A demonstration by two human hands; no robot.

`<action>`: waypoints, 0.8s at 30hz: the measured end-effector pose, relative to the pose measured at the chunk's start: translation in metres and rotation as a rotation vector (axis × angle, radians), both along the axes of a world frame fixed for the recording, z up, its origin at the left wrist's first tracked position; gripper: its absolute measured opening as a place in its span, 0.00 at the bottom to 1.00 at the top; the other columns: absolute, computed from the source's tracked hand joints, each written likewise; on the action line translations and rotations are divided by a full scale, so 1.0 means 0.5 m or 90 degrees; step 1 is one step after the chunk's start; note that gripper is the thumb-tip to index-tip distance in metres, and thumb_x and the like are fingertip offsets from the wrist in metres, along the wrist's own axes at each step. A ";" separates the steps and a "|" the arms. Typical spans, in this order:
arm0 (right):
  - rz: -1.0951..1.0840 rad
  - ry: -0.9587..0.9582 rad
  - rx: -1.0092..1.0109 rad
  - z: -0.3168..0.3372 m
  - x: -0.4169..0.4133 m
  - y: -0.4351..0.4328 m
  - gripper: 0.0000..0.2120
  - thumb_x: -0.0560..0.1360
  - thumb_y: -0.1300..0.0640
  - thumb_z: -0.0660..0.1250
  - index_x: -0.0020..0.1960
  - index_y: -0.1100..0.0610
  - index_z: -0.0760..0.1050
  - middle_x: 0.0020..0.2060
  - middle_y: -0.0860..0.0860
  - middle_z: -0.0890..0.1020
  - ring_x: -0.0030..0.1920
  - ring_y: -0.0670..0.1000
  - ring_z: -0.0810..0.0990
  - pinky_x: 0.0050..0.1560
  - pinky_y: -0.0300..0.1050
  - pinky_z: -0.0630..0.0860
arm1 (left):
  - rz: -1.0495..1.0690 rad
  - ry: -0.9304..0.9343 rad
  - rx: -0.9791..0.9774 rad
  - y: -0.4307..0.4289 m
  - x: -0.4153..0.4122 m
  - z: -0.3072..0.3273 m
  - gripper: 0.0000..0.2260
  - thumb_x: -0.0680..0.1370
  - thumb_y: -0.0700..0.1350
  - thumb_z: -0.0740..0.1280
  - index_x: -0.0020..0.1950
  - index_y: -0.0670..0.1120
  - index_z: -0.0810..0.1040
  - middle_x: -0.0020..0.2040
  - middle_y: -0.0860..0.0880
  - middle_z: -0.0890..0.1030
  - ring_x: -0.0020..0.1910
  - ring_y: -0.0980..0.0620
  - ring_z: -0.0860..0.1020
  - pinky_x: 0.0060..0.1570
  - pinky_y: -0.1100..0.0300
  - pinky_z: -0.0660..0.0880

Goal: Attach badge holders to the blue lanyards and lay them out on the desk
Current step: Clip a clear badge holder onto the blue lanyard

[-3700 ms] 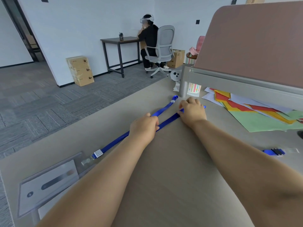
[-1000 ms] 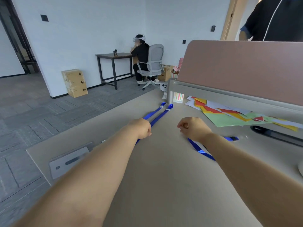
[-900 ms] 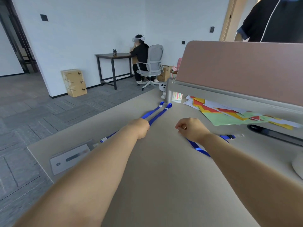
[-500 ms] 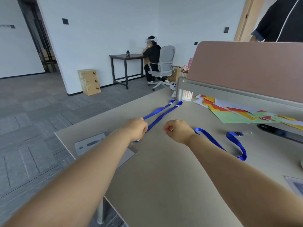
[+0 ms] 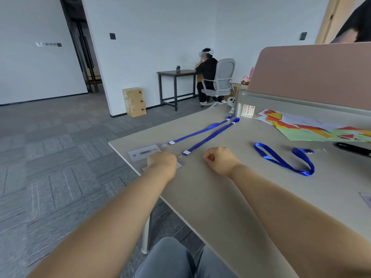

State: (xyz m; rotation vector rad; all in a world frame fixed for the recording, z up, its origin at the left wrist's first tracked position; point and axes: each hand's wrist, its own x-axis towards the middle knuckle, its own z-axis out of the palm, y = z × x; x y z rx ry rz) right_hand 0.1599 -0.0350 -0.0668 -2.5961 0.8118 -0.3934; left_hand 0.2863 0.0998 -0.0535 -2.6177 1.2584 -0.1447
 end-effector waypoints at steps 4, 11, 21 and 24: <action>-0.013 0.002 -0.007 0.010 -0.030 0.002 0.10 0.74 0.62 0.60 0.52 0.56 0.78 0.51 0.54 0.81 0.52 0.54 0.78 0.55 0.46 0.75 | -0.023 0.005 -0.057 -0.003 -0.030 0.007 0.17 0.77 0.38 0.59 0.65 0.46 0.70 0.67 0.44 0.70 0.65 0.44 0.71 0.56 0.53 0.73; -0.120 0.046 -0.047 0.031 -0.179 -0.046 0.11 0.75 0.61 0.60 0.55 0.54 0.77 0.51 0.52 0.81 0.52 0.53 0.78 0.53 0.47 0.77 | -0.191 0.014 -0.084 -0.109 -0.161 0.017 0.16 0.74 0.35 0.60 0.61 0.45 0.74 0.62 0.46 0.73 0.60 0.45 0.74 0.51 0.54 0.72; -0.373 0.054 -0.102 0.040 -0.489 -0.053 0.12 0.76 0.60 0.58 0.53 0.52 0.79 0.51 0.52 0.82 0.51 0.56 0.79 0.48 0.47 0.77 | -0.518 0.115 -0.194 -0.243 -0.433 -0.002 0.11 0.77 0.39 0.57 0.54 0.45 0.76 0.55 0.46 0.76 0.51 0.44 0.76 0.37 0.56 0.67; -0.451 0.042 -0.112 0.043 -0.585 -0.028 0.12 0.75 0.59 0.59 0.51 0.52 0.79 0.48 0.52 0.83 0.49 0.56 0.79 0.47 0.48 0.77 | -0.613 0.137 -0.203 -0.252 -0.506 -0.001 0.10 0.78 0.40 0.57 0.52 0.45 0.77 0.53 0.47 0.75 0.50 0.45 0.75 0.36 0.55 0.69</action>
